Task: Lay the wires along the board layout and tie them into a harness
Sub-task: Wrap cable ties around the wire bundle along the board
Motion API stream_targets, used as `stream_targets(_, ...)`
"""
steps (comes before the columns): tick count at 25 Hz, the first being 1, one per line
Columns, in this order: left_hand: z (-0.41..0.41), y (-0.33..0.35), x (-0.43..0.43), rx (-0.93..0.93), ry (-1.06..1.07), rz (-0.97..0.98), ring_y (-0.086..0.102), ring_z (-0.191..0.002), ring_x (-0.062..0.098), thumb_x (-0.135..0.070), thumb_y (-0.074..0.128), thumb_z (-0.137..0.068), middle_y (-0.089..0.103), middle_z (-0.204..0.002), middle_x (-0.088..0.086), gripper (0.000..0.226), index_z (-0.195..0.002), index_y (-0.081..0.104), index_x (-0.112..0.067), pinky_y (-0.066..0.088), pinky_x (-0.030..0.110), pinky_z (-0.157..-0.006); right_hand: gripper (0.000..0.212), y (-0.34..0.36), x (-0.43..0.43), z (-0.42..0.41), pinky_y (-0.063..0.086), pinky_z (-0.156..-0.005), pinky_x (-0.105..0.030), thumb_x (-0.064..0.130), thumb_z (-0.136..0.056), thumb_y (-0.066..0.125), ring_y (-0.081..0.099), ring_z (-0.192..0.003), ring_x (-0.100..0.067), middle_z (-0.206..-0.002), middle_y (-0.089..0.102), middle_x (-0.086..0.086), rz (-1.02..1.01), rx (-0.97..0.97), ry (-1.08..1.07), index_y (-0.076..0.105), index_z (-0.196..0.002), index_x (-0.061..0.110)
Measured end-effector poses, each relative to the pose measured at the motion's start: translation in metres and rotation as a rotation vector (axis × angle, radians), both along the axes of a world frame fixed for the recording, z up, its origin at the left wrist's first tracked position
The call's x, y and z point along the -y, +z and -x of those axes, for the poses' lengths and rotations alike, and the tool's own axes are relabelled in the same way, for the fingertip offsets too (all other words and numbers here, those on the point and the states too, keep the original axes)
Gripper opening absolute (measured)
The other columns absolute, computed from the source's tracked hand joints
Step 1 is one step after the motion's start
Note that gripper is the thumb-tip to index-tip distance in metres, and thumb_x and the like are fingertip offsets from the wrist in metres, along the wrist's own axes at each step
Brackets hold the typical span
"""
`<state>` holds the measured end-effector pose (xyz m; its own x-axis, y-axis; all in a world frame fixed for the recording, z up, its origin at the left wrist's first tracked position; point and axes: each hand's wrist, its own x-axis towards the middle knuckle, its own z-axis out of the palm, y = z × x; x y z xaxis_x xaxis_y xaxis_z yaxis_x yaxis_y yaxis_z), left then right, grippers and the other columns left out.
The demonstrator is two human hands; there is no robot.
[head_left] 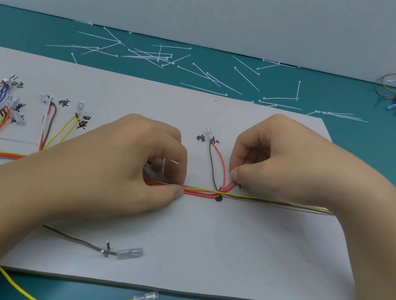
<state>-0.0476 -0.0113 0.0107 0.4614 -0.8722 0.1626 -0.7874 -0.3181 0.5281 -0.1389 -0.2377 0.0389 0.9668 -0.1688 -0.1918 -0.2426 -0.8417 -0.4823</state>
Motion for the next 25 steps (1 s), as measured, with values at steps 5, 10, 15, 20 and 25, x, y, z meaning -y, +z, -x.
stream_targets(5, 0.003, -0.003, -0.002, -0.008, 0.011, 0.023, 0.063, -0.082, 0.007, -0.036, 0.072, -0.083, 0.062, -0.086, -0.014, 0.004, -0.079, 0.071, -0.035, 0.05, 0.023, -0.069, 0.009, 0.009, 0.003, 0.001, 0.051, -0.06, -0.027, 0.028, -0.086, 0.071, 0.066, -0.058, -0.004, -0.064, 0.072, 0.012, -0.064, 0.038, -0.056, 0.077, -0.08, 0.026)
stream_targets(10, 0.01, -0.007, 0.008, -0.004, -0.059, 0.059, 0.063, -0.079, 0.009, -0.027, 0.068, -0.084, 0.062, -0.086, -0.013, 0.012, -0.085, 0.078, -0.032, 0.047, 0.02, -0.068, 0.014, 0.017, 0.006, -0.035, 0.056, -0.055, -0.032, 0.025, -0.08, 0.062, 0.068, -0.065, -0.016, -0.072, 0.074, 0.003, 0.141, 0.125, -0.241, 0.076, -0.084, 0.025)
stream_targets(15, 0.009, -0.009, 0.01, -0.028, -0.054, 0.058, 0.064, -0.078, 0.01, -0.025, 0.068, -0.083, 0.062, -0.084, -0.013, 0.013, -0.081, 0.08, -0.028, 0.04, 0.011, -0.07, 0.025, 0.006, 0.032, -0.114, 0.062, -0.081, -0.043, 0.006, -0.085, 0.062, 0.062, -0.081, -0.027, -0.109, 0.074, -0.018, 0.241, 0.19, -0.281, 0.076, -0.105, 0.006)
stream_targets(20, 0.01, -0.008, 0.01, -0.05, -0.056, 0.055, 0.064, -0.079, 0.01, -0.018, 0.074, -0.085, 0.062, -0.084, -0.013, 0.012, -0.08, 0.08, -0.026, 0.04, 0.01, -0.07, 0.017, -0.016, 0.054, -0.141, 0.057, -0.081, -0.031, 0.011, -0.082, 0.075, 0.069, -0.095, -0.024, -0.099, 0.077, -0.006, 0.064, 0.153, -0.303, 0.082, -0.097, 0.015)
stream_targets(25, 0.01, -0.008, 0.011, -0.058, -0.039, 0.063, 0.063, -0.079, 0.011, -0.012, 0.077, -0.084, 0.062, -0.083, -0.011, 0.016, -0.078, 0.079, -0.026, 0.039, 0.007, -0.07, 0.017, -0.023, 0.056, -0.153, 0.06, -0.091, -0.04, 0.007, -0.083, 0.073, 0.065, -0.09, -0.024, -0.108, 0.076, -0.015, 0.069, 0.149, -0.295, 0.08, -0.098, 0.006)
